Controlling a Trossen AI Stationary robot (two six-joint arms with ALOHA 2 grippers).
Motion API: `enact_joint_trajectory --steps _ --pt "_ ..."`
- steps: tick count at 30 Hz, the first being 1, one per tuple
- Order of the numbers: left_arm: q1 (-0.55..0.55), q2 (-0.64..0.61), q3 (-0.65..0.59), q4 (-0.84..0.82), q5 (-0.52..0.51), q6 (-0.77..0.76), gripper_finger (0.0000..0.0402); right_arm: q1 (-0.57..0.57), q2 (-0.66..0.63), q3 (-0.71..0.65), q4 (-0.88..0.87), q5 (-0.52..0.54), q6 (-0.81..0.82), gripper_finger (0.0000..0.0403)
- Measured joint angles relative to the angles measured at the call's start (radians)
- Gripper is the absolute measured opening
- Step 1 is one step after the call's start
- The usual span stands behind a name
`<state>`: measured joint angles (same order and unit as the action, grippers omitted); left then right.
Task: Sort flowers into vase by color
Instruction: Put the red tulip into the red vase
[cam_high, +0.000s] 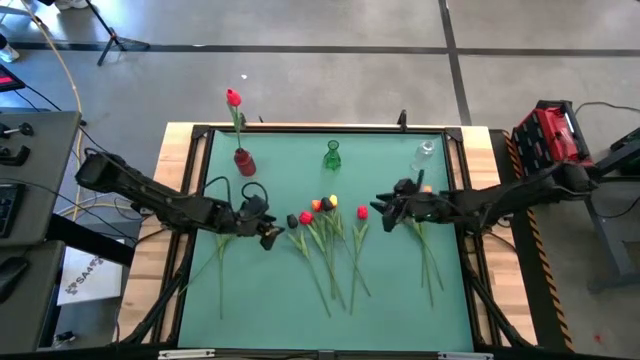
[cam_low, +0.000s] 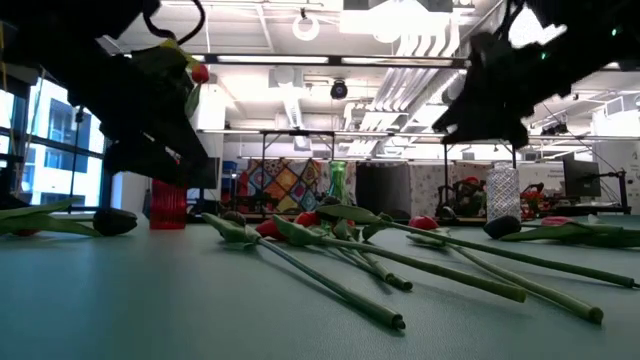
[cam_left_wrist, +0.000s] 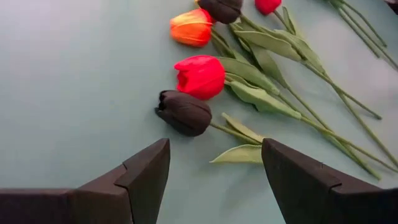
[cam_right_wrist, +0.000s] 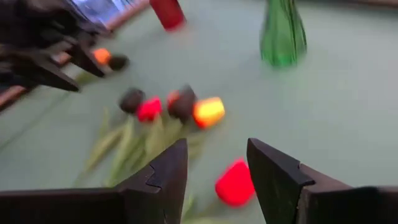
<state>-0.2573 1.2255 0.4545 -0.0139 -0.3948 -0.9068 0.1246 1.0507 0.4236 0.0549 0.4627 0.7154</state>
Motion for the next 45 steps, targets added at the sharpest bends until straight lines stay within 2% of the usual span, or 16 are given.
enact_joint_trajectory --steps 6,12,16,24,31,36,39,45 --pt "0.001 0.065 0.000 0.051 -0.028 0.045 0.0240 0.000 0.146 0.000 -0.013 -0.007 0.279 0.0126" --pt "0.002 0.104 0.000 0.062 -0.035 0.097 0.0240 0.028 0.303 0.000 0.129 -0.033 0.408 0.0111" --pt "0.002 0.112 0.000 0.076 -0.038 0.138 0.0240 0.035 0.361 0.000 0.199 -0.032 0.434 0.0110" --pt "0.002 0.112 0.000 0.080 -0.064 0.155 0.0240 0.040 0.471 0.082 0.152 -0.099 0.456 0.0110" --pt "0.002 0.112 0.000 0.081 -0.087 0.184 0.0240 0.039 0.587 0.215 -0.083 -0.113 0.549 0.0110" --pt "0.002 0.112 0.000 0.091 -0.155 0.186 0.0240 0.039 0.611 0.281 -0.163 -0.117 0.489 0.0108" --pt "0.002 0.112 0.000 0.098 -0.192 0.186 0.0240 0.029 0.614 0.309 -0.183 -0.124 0.438 0.0089" --pt "0.002 0.111 0.000 0.118 -0.215 0.186 0.0240 -0.010 0.615 0.338 -0.197 -0.119 0.346 0.0013"
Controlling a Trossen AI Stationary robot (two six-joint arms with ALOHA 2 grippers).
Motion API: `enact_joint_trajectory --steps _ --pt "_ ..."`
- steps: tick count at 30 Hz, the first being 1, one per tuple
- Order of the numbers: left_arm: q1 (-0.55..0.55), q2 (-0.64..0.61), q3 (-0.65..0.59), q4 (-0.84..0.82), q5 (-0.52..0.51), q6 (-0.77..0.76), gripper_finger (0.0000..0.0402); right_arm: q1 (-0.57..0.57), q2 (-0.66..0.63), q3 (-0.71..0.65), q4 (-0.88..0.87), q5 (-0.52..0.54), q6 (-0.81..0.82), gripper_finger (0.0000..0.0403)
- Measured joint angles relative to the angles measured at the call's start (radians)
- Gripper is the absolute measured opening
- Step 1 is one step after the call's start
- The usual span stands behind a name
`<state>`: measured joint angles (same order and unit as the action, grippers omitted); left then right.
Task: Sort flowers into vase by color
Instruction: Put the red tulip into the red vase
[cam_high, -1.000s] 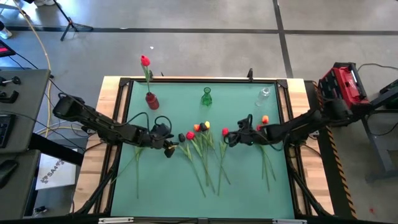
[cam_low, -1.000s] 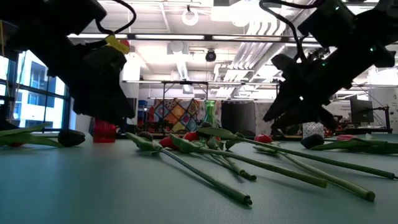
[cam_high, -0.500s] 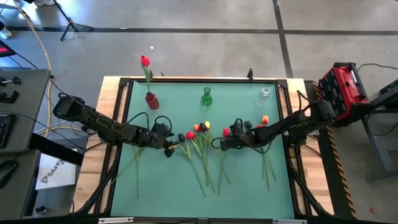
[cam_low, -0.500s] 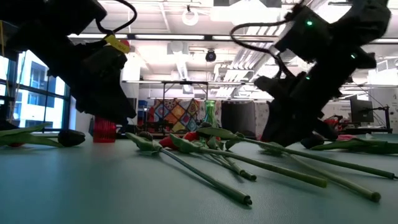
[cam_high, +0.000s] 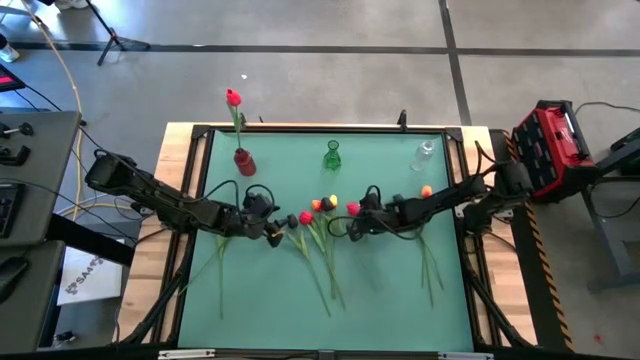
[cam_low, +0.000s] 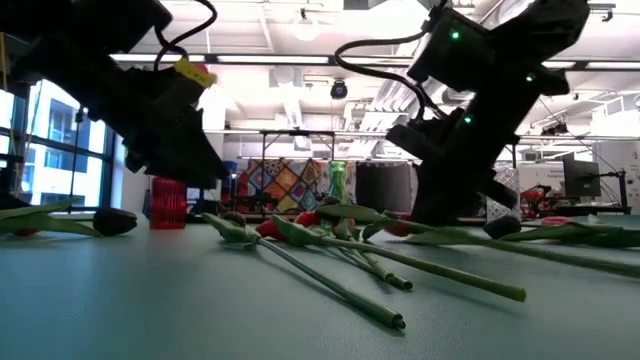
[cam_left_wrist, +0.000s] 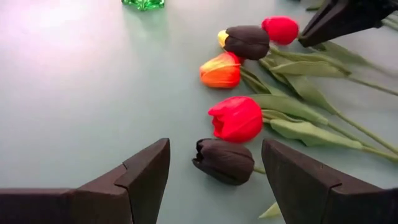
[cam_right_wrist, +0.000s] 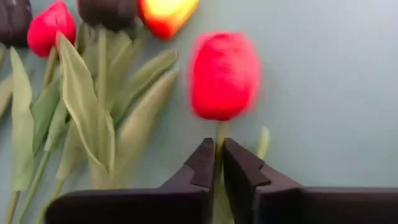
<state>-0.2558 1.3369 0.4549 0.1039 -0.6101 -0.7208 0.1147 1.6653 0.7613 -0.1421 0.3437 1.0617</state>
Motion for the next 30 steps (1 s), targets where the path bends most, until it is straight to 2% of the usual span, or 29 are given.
enact_joint_trajectory --steps 12,18,21,24,30 --pt "0.000 0.000 0.000 0.010 -0.071 0.000 0.0240 -0.030 -0.003 0.131 0.008 0.079 -0.277 0.0003" --pt "0.000 -0.005 0.000 0.035 -0.096 0.019 0.0240 -0.030 -0.003 0.232 0.036 0.213 -0.467 0.0001" --pt "-0.007 -0.021 0.000 0.072 -0.133 0.068 0.0240 -0.031 -0.004 0.269 0.131 0.232 -0.582 0.0001" --pt "-0.020 -0.041 0.000 0.156 -0.170 0.169 0.0240 -0.034 -0.004 0.287 0.306 0.214 -0.721 0.0001" --pt "-0.019 -0.099 0.000 0.332 -0.157 0.395 0.0240 -0.045 -0.005 0.299 0.644 0.064 -0.972 0.0000"
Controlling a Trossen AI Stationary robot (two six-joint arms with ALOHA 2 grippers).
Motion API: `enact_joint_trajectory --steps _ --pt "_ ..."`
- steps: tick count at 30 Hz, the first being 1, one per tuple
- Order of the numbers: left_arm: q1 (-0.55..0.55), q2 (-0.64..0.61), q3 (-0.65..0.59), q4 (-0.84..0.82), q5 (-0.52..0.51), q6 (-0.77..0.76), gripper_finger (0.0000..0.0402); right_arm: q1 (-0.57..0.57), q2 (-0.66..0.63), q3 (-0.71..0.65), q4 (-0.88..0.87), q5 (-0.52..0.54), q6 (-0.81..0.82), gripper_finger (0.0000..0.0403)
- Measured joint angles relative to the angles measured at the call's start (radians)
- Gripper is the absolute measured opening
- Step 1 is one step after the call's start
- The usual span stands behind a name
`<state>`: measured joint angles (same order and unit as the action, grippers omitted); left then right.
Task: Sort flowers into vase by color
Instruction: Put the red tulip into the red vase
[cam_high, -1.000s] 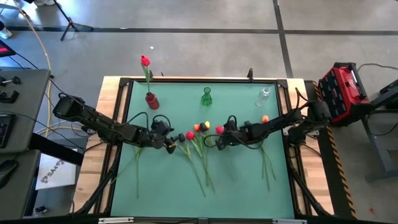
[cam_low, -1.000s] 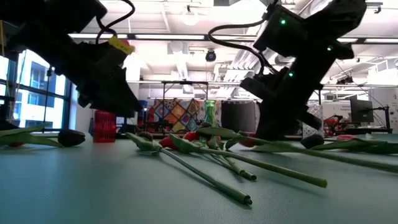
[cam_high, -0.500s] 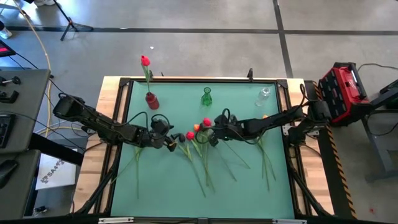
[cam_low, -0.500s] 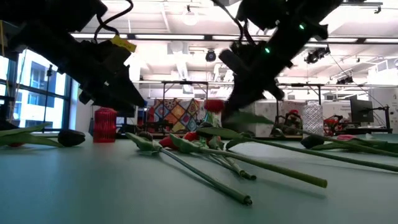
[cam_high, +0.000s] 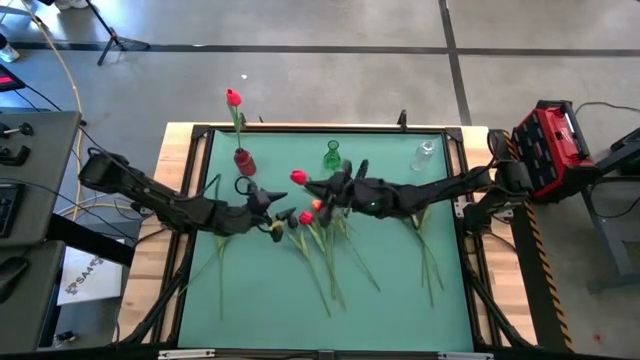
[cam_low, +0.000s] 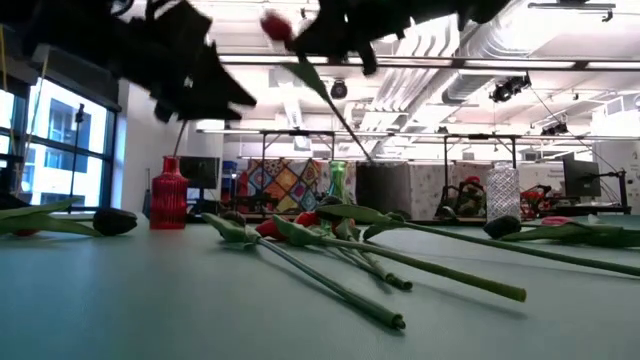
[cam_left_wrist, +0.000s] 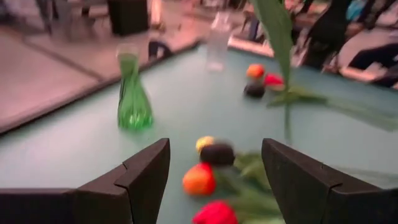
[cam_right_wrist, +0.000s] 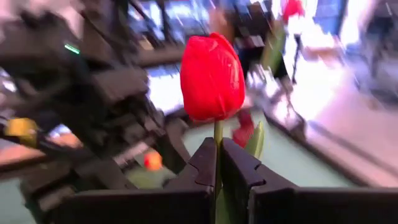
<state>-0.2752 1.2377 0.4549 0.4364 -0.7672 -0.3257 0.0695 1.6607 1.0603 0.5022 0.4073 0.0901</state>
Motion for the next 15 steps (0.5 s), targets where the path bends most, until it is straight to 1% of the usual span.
enact_joint_trajectory --steps 6,8,10,13,15 --pt "0.000 -0.083 0.000 0.129 0.003 0.177 0.0240 -0.012 0.000 0.000 0.169 -0.125 -0.139 0.0000" --pt "0.001 -0.099 0.000 0.184 0.023 0.236 0.0240 -0.012 0.001 0.000 0.231 -0.167 -0.181 0.0000" --pt "0.011 -0.109 0.000 0.226 0.073 0.283 0.0240 -0.011 0.002 0.000 0.296 -0.213 -0.219 0.0000" --pt "0.042 -0.109 0.000 0.285 0.203 0.331 0.0240 -0.014 0.002 0.000 0.384 -0.284 -0.251 0.0000" --pt "0.069 -0.109 0.000 0.313 0.276 0.337 0.0240 -0.022 0.002 0.000 0.416 -0.326 -0.250 0.0000"
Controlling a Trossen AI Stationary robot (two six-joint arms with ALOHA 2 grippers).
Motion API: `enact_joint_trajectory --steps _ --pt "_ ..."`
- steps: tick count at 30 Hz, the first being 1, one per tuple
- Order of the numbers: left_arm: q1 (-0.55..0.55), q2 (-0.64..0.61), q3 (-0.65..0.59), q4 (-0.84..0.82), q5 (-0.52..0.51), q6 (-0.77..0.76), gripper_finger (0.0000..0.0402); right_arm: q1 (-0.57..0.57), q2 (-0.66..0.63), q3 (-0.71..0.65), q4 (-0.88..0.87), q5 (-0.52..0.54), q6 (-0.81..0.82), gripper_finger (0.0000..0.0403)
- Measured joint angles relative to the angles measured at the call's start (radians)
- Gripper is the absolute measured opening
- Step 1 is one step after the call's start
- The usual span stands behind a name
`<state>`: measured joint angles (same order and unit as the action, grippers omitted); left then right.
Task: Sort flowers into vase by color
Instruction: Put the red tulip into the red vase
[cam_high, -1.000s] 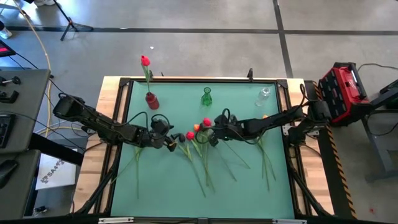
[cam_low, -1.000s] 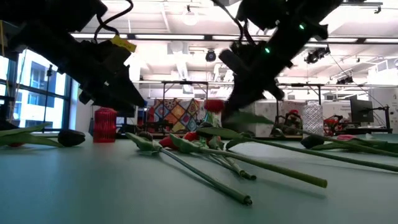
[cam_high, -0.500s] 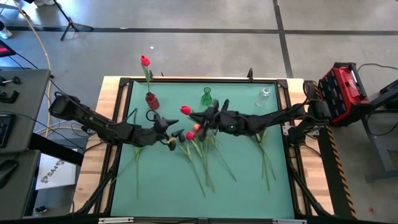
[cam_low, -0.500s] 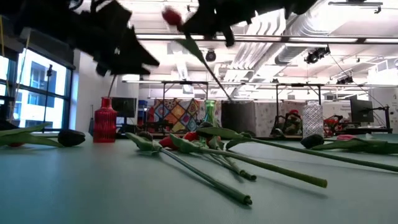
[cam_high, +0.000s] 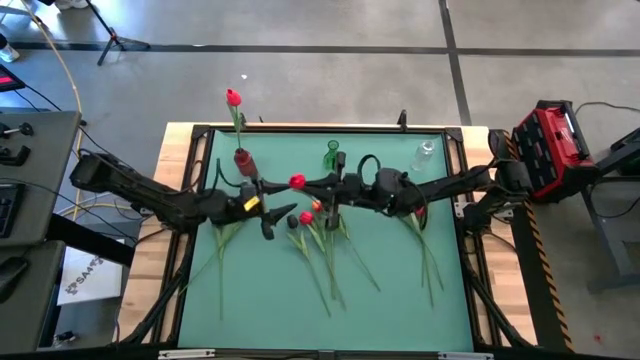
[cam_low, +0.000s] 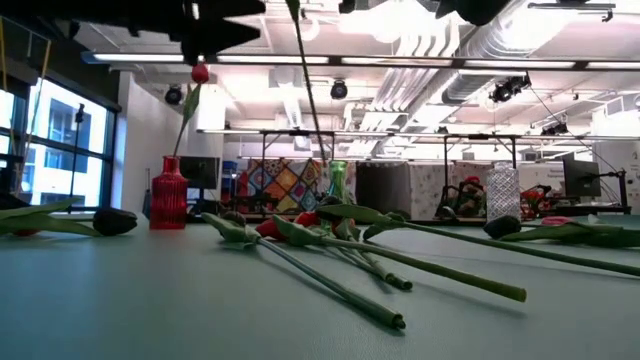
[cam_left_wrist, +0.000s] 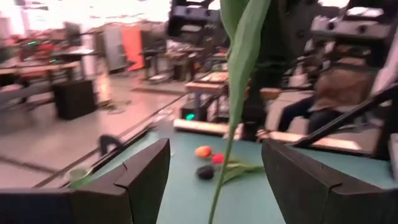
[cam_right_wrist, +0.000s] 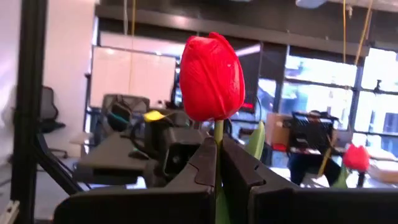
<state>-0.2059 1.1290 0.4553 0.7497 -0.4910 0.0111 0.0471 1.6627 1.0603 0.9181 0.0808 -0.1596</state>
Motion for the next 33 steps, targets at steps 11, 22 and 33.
enact_joint_trajectory --steps 11,22,33 --pt "0.120 0.050 0.019 0.091 0.248 -0.031 0.0208 -0.049 0.001 0.000 0.081 -0.091 0.077 0.0000" --pt "0.161 0.181 0.114 0.085 0.302 -0.052 0.0147 -0.066 0.001 0.000 0.101 -0.103 0.100 0.0000" --pt "0.161 0.171 0.118 0.086 0.278 -0.035 0.0008 -0.067 0.001 0.000 0.096 -0.093 0.137 0.0001"
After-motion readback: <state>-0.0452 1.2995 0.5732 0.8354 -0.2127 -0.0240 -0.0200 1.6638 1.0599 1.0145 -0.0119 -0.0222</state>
